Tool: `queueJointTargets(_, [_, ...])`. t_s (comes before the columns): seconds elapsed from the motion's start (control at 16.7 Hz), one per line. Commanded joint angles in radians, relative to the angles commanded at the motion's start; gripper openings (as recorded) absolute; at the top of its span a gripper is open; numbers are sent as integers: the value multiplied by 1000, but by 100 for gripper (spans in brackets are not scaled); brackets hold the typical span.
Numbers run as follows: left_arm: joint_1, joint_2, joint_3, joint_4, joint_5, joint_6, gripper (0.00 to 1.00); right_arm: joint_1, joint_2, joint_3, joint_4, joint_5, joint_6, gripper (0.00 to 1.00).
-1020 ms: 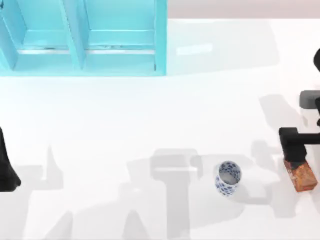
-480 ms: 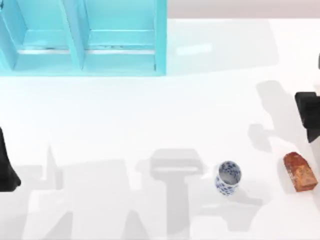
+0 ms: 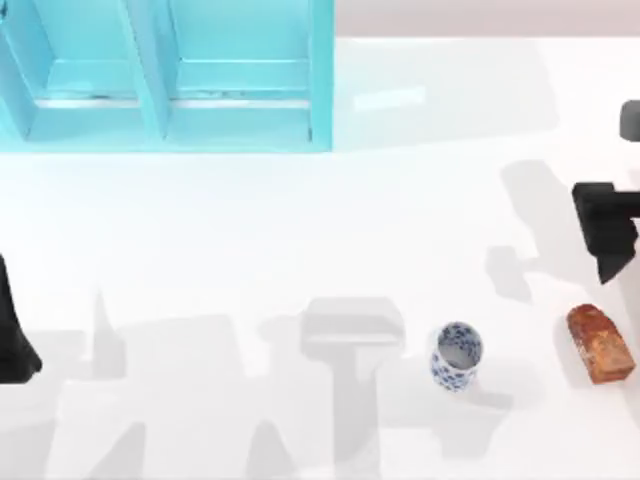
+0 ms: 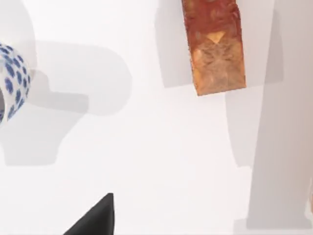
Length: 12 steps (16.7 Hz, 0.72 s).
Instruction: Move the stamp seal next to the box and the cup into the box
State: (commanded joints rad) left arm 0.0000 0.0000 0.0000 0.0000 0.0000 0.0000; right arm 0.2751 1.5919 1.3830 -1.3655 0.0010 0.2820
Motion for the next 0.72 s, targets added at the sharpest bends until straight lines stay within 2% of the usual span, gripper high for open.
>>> queueJointTargets(0.48, [0, 0, 0, 0, 0, 0, 100, 305, 180, 12, 164, -1, 312, 100])
queueJointTargets(0.72, [0, 0, 0, 0, 0, 0, 100, 343, 201, 12, 191, -1, 350, 100])
